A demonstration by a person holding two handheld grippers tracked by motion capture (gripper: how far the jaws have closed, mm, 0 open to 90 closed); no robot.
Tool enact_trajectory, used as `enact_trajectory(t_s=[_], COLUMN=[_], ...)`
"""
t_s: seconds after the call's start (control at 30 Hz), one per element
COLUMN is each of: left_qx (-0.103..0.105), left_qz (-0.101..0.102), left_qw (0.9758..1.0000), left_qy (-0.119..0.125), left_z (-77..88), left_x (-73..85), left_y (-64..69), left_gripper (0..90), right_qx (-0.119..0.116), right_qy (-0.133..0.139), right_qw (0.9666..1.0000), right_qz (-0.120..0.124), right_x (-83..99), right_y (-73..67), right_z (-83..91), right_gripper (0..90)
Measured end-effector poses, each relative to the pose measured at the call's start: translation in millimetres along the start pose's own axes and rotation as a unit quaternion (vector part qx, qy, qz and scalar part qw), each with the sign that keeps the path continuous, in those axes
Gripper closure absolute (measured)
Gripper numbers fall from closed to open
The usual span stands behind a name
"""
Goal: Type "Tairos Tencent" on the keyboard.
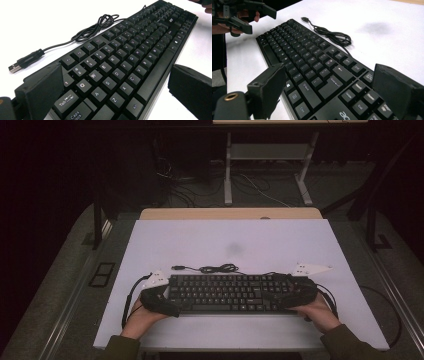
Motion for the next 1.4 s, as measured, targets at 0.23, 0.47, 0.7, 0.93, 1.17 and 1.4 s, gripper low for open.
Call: enact_trajectory(t_s=[0.23,0.47,0.7,0.93,1.17,1.4], left_qx=[0.000,0.003,0.004,0.005,0.005,0.005], left_qz=[0.001,-0.001,-0.002,-0.003,-0.002,-0.003], left_qw=[1.0000,1.0000,1.0000,1.0000,1.0000,1.0000], left_qy=[0.002,0.002,0.003,0.003,0.003,0.000], left_z=[-2.6,-7.6,-11.3,-16.0,-19.4,-20.7], left_x=[-2.0,-4.7,-6.9,-9.6,-10.6,-10.1], left_y=[0.2,0.5,1.2,1.8,0.6,-0.1], left_gripper=[0.0,0.0,0.0,0.0,0.0,0.0], right_qx=[-0.005,-0.005,-0.008,-0.014,-0.013,-0.016], right_qy=[-0.003,-0.004,-0.008,-0.015,-0.025,-0.039], right_qw=[1.0000,1.0000,0.9999,0.9997,0.9995,0.9989], right_qz=[0.002,0.001,0.006,0.009,0.016,0.021], right_x=[-1.6,-4.9,-6.9,-8.2,-10.2,-9.1], right_y=[-1.1,-2.0,-3.7,-6.3,-8.9,-10.3], right_z=[-4.5,-10.8,-16.6,-22.2,-30.8,-36.9], right_gripper=[11.6,11.7,11.8,15.3,21.2,36.7])
Point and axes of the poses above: each handheld gripper's, and its own axes: z roughly backward along the jaws, x roughly out of its underside, y roughly to its right, the point moved 2 cm from there along -z, roughly forward along the jaws, and after that the axes turned 14 degrees about -z, right-handed, at the moved point
